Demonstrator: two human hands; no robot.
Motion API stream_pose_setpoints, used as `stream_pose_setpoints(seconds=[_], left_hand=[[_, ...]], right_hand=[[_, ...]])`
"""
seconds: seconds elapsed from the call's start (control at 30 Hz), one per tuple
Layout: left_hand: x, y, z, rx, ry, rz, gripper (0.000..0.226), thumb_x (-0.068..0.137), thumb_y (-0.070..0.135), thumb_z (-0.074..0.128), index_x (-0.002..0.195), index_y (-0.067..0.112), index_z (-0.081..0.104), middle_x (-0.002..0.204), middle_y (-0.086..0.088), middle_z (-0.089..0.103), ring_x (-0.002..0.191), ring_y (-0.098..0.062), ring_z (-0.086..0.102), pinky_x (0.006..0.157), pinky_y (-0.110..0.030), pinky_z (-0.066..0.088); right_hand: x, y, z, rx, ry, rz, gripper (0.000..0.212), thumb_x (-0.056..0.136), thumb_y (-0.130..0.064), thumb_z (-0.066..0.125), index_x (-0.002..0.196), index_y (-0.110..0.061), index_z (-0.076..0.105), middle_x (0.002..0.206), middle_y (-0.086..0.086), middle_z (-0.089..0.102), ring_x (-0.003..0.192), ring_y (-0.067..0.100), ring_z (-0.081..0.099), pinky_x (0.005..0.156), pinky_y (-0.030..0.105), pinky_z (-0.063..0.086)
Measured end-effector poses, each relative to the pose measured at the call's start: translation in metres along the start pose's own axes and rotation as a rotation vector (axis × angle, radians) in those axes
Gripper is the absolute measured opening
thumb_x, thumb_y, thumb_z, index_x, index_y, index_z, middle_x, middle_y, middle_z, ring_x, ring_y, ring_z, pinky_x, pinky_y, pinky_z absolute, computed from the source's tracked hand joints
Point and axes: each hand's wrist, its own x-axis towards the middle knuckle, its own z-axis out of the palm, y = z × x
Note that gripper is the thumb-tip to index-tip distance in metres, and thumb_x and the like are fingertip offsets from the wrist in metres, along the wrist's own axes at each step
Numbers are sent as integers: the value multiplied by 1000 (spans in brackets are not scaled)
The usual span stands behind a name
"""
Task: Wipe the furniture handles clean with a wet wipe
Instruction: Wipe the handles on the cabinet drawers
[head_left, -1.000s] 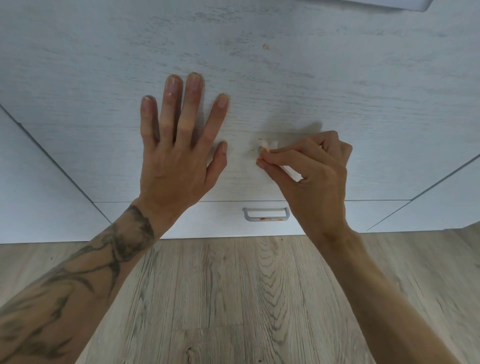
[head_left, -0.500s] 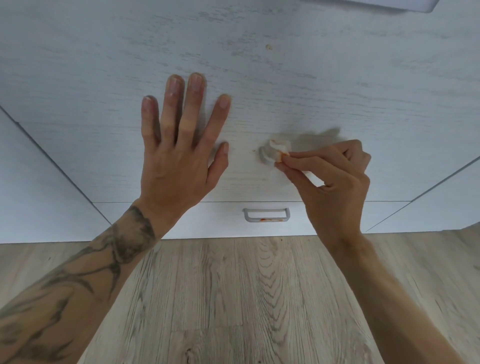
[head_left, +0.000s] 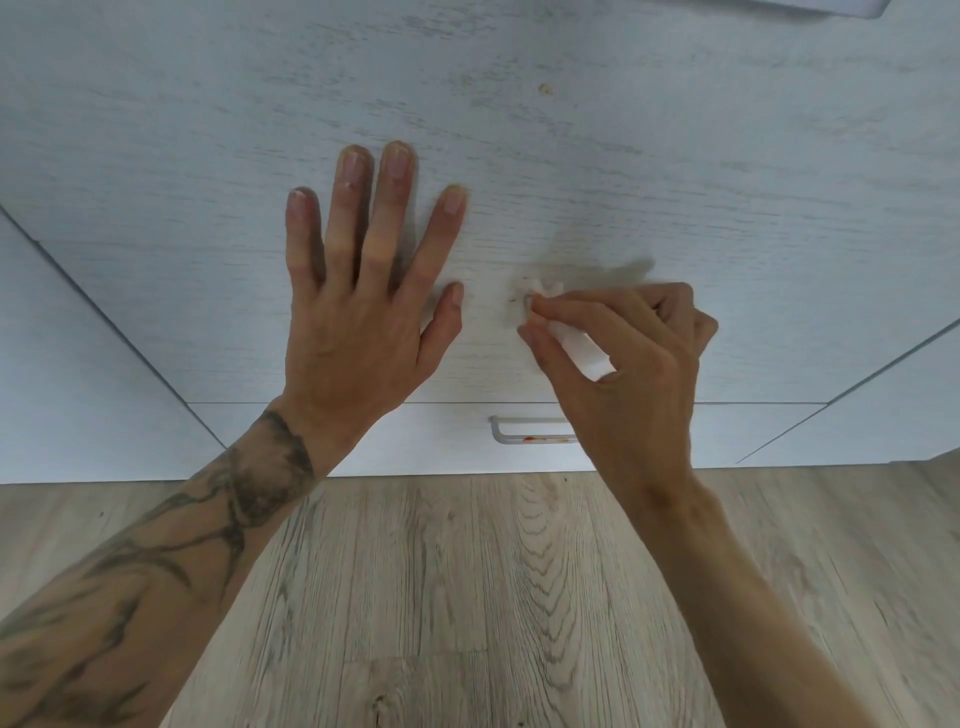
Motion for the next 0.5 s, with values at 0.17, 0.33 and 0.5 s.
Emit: stream_pose_setpoints(seconds=[0.17, 0.33, 0.5], left_hand=[[0, -1, 0, -11, 0, 1, 72, 110, 45, 51, 168, 18, 18, 167, -21, 14, 157, -39, 4, 132, -56, -3], [0, 1, 2, -7, 10, -9, 73, 109, 45, 52, 167, 18, 18, 166, -22, 15, 156, -39, 4, 132, -56, -4], [0, 0, 2, -11, 8, -7, 74, 110, 46, 52, 168, 19, 16, 166, -22, 14, 156, -41, 4, 131, -56, -3]], right_hand=[[1, 5, -1, -46, 0, -81, 12, 90, -23, 87, 102, -22, 86, 101, -16, 75, 95, 25, 56, 91, 36, 29], [10, -8, 6, -76, 13, -65, 7, 87, -18, 90, 90, -14, 85, 86, -4, 75, 90, 33, 59, 89, 34, 29], [13, -25, 16, -157, 100, -5, 13, 88, -15, 88, 77, -14, 81, 72, -2, 68, 85, 32, 59, 87, 33, 29]])
